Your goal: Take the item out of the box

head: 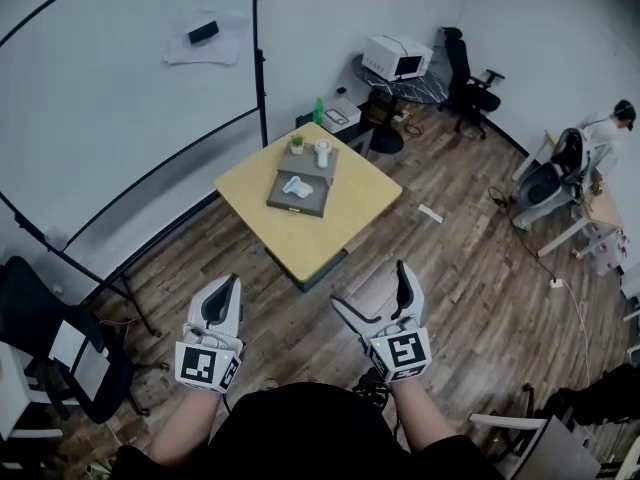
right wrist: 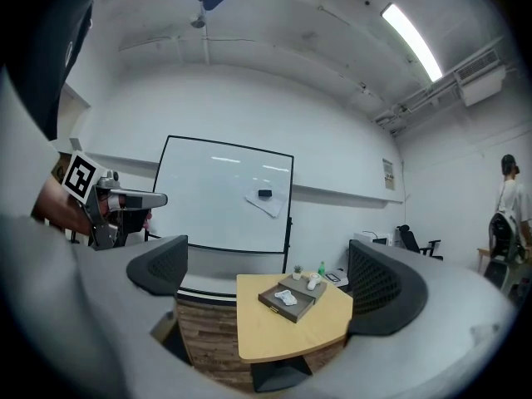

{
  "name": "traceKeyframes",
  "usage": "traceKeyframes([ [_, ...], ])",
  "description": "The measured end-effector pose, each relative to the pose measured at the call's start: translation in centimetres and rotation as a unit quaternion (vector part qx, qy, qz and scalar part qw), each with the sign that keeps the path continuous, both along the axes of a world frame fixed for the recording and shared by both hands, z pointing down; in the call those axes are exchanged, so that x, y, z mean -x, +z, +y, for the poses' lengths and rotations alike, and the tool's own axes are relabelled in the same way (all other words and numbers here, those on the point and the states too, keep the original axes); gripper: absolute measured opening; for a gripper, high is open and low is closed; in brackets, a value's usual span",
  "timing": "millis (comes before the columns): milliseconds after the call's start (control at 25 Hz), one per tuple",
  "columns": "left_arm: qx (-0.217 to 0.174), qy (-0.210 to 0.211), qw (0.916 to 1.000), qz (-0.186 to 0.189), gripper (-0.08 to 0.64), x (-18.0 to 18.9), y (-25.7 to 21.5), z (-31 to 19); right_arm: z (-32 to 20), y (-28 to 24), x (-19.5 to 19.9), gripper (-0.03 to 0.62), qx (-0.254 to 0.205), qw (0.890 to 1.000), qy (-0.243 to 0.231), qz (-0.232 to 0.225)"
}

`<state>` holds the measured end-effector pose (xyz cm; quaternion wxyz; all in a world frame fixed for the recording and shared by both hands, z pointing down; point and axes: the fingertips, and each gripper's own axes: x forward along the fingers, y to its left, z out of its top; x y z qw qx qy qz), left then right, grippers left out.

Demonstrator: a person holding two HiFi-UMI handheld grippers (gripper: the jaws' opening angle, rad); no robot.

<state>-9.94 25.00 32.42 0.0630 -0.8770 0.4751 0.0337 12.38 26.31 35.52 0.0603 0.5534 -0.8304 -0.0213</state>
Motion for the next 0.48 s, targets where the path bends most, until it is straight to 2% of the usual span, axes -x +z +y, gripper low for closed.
traceKeyframes([
  [240,0.002,-0.017,0.9998,-0.003,0.000,-2.4,0.5,-0.6,-0.7,0.4,-2.5,0.598,-0.004,1.000,-0.020,-0.024],
  [480,0.002,-0.021,0.9997,-0.013,0.000,-3.4,0.5,-2.4,-2.8,0.7,-3.6,0.598,-0.014,0.999,-0.029,-0.026],
])
